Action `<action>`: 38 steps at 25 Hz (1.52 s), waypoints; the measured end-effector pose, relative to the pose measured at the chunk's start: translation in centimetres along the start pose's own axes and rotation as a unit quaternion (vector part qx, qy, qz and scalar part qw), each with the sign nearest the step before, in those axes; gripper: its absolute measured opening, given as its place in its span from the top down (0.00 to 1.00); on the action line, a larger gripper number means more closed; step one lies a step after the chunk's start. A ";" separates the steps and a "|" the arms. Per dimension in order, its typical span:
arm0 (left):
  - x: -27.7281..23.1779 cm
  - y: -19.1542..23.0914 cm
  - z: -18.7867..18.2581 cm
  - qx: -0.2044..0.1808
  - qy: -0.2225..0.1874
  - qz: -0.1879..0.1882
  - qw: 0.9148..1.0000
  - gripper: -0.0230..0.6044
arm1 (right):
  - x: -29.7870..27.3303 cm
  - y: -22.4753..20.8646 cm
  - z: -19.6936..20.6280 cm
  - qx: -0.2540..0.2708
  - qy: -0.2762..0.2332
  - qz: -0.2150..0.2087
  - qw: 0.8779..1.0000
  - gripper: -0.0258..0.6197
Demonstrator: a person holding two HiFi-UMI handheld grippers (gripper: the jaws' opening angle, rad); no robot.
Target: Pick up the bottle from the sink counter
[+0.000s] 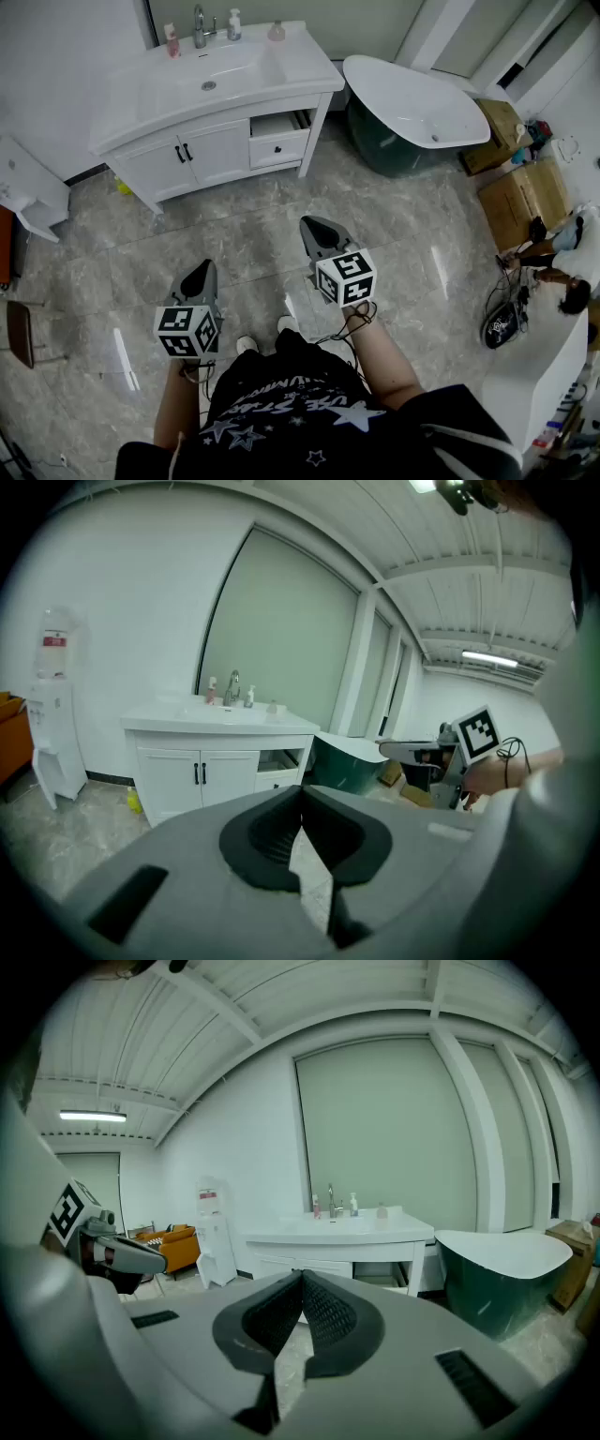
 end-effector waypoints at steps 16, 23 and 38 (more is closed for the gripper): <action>0.1 -3.2 -1.1 0.022 -0.028 -0.049 0.998 0.93 | 1.3 -2.7 -1.6 0.031 -0.017 -0.047 0.998 0.96; -0.6 -4.2 -1.0 0.033 -0.030 -0.070 0.997 0.93 | 0.5 -6.2 -2.2 0.006 -0.028 -0.046 0.998 0.95; -12.1 2.6 -4.8 0.038 -0.014 -0.055 0.998 0.93 | -10.0 -12.0 -3.4 -0.007 0.006 -0.026 1.000 0.68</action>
Point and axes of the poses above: the fingertips, and each gripper's own axes: x backward along the fingers, y to its left, z out of its underside, the point moved 5 cm from there along x, backward along the fingers, and after that the axes turned 11 degrees about -z, right-handed, at the moved point
